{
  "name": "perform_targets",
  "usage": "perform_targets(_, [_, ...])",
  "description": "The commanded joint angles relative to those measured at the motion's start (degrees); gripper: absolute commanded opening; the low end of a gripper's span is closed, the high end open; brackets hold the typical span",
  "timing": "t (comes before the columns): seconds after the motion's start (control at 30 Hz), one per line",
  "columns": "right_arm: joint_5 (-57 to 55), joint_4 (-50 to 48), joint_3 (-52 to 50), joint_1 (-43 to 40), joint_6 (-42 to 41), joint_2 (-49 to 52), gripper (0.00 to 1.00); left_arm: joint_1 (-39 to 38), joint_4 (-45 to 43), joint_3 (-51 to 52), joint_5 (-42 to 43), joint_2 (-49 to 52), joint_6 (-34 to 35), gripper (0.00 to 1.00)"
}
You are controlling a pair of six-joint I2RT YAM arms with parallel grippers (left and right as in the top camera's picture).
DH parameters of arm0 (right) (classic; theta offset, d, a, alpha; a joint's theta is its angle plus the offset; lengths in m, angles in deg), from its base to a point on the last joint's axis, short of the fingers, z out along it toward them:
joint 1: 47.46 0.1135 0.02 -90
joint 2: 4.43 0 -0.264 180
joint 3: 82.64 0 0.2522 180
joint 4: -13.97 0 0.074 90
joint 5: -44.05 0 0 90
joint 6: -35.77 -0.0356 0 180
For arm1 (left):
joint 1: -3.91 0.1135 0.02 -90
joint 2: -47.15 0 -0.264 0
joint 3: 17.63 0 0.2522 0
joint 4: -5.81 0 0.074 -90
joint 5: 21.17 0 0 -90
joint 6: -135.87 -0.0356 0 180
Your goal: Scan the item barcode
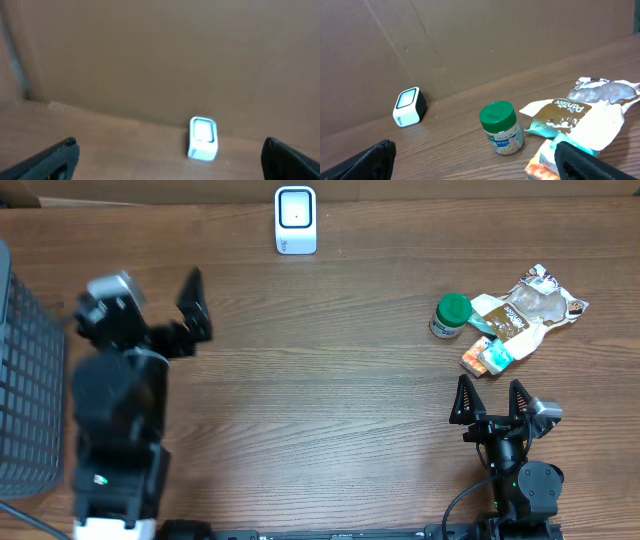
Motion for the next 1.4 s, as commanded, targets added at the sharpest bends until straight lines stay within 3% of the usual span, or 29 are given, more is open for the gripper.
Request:
perform_targets(0.0, [0.3, -0.3, -0.6, -0.1, -0.2, -0.7, 1.00, -0.3, -8.4, 11.9, 5.9, -6.5, -7.5, 0.99])
perform_targets(0.27, [0.3, -0.3, -0.6, -0.1, -0.2, -0.7, 1.00, -0.3, -11.3, 28.9, 3.6, -19.4, -8.2, 1.00])
perform_targets(0.57, [0.3, -0.3, -0.6, -0.1, -0.2, -0.7, 1.00, -0.3, -11.3, 39.5, 3.6, -33.9, -14.9, 1.00])
perform_targets(0.87, [0.3, -0.3, -0.6, -0.1, -0.2, -0.7, 1.00, -0.3, -11.3, 47.3, 1.6, -42.6, -15.4, 1.00])
perform_targets(0.97, [0.3, -0.3, -0.6, -0.1, -0.2, -0.7, 1.00, -0.3, -7.3, 47.7, 1.2, -45.2, -15.4, 1.00])
perform_targets(1.13, [0.3, -0.3, -0.6, -0.1, -0.2, -0.7, 1.00, -0.3, -0.4, 47.7, 0.7, -45.5, -15.4, 1.00])
perform_targets(1.37, [0.3, -0.3, -0.6, -0.1, -0.2, -0.7, 1.00, -0.3, -0.3, 47.7, 2.8, -45.5, -15.4, 0.99])
